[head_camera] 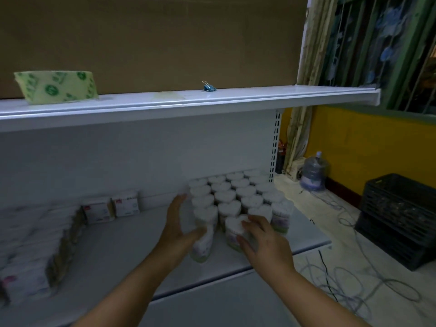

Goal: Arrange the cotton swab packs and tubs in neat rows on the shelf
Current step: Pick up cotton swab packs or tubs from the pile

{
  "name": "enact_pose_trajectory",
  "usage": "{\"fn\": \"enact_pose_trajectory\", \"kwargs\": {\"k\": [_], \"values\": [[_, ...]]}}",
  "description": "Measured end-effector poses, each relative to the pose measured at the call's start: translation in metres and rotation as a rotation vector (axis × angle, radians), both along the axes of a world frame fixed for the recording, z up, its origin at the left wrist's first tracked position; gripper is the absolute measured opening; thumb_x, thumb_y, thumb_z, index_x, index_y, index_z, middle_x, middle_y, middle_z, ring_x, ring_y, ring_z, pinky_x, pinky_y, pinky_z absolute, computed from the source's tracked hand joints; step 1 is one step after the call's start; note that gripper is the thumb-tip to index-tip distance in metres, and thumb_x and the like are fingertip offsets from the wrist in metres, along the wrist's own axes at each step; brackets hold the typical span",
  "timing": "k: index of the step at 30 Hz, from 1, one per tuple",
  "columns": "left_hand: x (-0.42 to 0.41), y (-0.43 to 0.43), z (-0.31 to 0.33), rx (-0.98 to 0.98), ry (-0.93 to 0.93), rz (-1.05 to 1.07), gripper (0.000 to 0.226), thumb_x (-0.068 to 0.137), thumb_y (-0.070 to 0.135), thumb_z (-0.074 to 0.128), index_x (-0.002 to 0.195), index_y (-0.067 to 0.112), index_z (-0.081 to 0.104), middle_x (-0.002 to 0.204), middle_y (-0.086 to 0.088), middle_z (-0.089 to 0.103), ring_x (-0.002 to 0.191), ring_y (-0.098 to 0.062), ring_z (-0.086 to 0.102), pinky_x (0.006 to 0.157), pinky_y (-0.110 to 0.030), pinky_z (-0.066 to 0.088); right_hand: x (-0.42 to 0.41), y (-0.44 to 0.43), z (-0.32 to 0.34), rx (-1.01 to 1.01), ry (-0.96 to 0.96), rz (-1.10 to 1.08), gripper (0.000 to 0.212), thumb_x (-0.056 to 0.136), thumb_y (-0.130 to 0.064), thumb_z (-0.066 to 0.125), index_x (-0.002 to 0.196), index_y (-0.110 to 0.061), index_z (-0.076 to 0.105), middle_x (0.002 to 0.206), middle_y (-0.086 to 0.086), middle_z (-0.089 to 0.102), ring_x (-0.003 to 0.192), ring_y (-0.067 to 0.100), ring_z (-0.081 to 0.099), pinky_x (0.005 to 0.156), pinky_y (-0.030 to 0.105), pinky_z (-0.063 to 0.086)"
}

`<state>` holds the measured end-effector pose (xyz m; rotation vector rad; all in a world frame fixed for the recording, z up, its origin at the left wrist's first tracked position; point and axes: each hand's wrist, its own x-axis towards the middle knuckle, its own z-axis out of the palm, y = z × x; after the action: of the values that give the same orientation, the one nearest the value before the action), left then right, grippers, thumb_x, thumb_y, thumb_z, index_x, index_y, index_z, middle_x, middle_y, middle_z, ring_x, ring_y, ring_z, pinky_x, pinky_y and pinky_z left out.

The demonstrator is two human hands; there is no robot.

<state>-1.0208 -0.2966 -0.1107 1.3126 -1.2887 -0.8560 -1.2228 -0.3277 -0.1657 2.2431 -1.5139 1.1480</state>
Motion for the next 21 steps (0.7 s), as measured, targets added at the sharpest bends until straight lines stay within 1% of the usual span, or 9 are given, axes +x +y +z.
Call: {"fn": "enact_pose_trajectory", "kwargs": {"k": [2, 4, 7, 9, 12, 14, 16, 19, 21], "values": [[0.000, 0.010, -0.019, 0.141, 0.057, -0.091, 0.098, 0.079, -0.001, 0.070, 0.147, 0.033, 0.007, 0.136, 0.018, 0.019, 0.123, -0.002, 0.022, 0.098, -0.021, 0.026, -0.001, -0.006, 0.003, -0.010, 0.052, -0.013, 0.036, 0.075, -0.046, 0.055, 0.093, -0.021, 0.074, 0.103, 0.000, 0.070, 0.073, 0.016, 0.069, 0.044, 0.018, 0.046], [-0.002, 0.008, -0.038, 0.149, -0.021, -0.103, 0.106, 0.077, 0.001, 0.073, 0.148, 0.030, 0.000, 0.147, 0.012, 0.020, 0.129, -0.004, 0.027, 0.100, -0.021, 0.028, -0.002, -0.011, 0.006, -0.020, 0.096, -0.012, 0.033, 0.069, -0.041, 0.064, 0.092, -0.019, 0.074, 0.100, 0.001, 0.071, 0.068, 0.018, 0.069, 0.043, 0.018, 0.046], [-0.006, 0.001, -0.056, 0.121, -0.072, -0.021, 0.099, 0.081, 0.013, 0.071, 0.149, 0.029, 0.001, 0.153, 0.005, 0.027, 0.134, -0.006, 0.032, 0.103, -0.021, 0.029, -0.003, -0.013, 0.009, -0.013, 0.147, -0.014, 0.034, 0.065, -0.040, 0.065, 0.092, -0.020, 0.072, 0.096, 0.001, 0.071, 0.062, 0.018, 0.068, 0.039, 0.020, 0.043], [-0.011, 0.003, -0.057, 0.095, -0.100, -0.019, 0.095, 0.082, 0.019, 0.070, 0.146, 0.039, 0.004, 0.149, 0.012, 0.032, 0.131, -0.002, 0.035, 0.099, -0.016, 0.032, -0.004, -0.013, 0.009, 0.007, 0.149, -0.011, 0.031, 0.065, -0.039, 0.065, 0.089, -0.020, 0.072, 0.094, 0.001, 0.070, 0.062, 0.019, 0.067, 0.037, 0.023, 0.043], [-0.023, 0.005, -0.052, -0.030, -0.135, -0.066, 0.085, 0.082, 0.017, 0.068, 0.129, 0.062, 0.012, 0.142, 0.029, 0.033, 0.127, 0.012, 0.036, 0.098, -0.005, 0.031, -0.003, -0.012, 0.010, 0.036, 0.147, -0.002, 0.029, 0.064, -0.036, 0.074, 0.088, -0.019, 0.073, 0.094, 0.003, 0.070, 0.066, 0.023, 0.067, 0.040, 0.027, 0.048], [-0.028, 0.001, -0.050, -0.081, -0.121, -0.075, 0.085, 0.077, 0.021, 0.069, 0.139, 0.050, 0.019, 0.146, 0.022, 0.035, 0.134, 0.004, 0.034, 0.112, -0.023, 0.031, -0.002, -0.010, 0.013, 0.048, 0.178, -0.007, 0.033, 0.058, -0.034, 0.085, 0.085, -0.019, 0.073, 0.095, 0.004, 0.070, 0.070, 0.024, 0.067, 0.042, 0.027, 0.049], [-0.032, -0.007, -0.050, -0.101, -0.101, -0.056, 0.088, 0.074, 0.026, 0.071, 0.145, 0.038, 0.019, 0.148, 0.017, 0.036, 0.136, -0.002, 0.034, 0.115, -0.041, 0.030, 0.000, -0.008, 0.020, 0.077, 0.197, -0.025, 0.035, 0.053, -0.034, 0.088, 0.082, -0.020, 0.073, 0.094, 0.004, 0.068, 0.072, 0.023, 0.066, 0.041, 0.026, 0.047], [-0.037, -0.013, -0.047, -0.055, -0.178, 0.032, 0.094, 0.068, 0.043, 0.071, 0.137, 0.059, 0.010, 0.147, 0.021, 0.034, 0.134, -0.002, 0.036, 0.112, -0.042, 0.034, 0.000, -0.007, 0.023, 0.131, 0.228, -0.025, 0.034, 0.054, -0.036, 0.087, 0.080, -0.022, 0.071, 0.092, 0.001, 0.066, 0.068, 0.020, 0.064, 0.040, 0.023, 0.043], [-0.037, -0.016, -0.050, -0.026, -0.253, 0.068, 0.099, 0.063, 0.058, 0.069, 0.135, 0.063, 0.001, 0.150, 0.020, 0.029, 0.136, -0.005, 0.033, 0.112, -0.043, 0.033, 0.000, -0.005, 0.021, 0.162, 0.235, -0.007, 0.036, 0.055, -0.037, 0.084, 0.084, -0.021, 0.070, 0.094, 0.001, 0.067, 0.066, 0.019, 0.063, 0.040, 0.023, 0.043]]}}
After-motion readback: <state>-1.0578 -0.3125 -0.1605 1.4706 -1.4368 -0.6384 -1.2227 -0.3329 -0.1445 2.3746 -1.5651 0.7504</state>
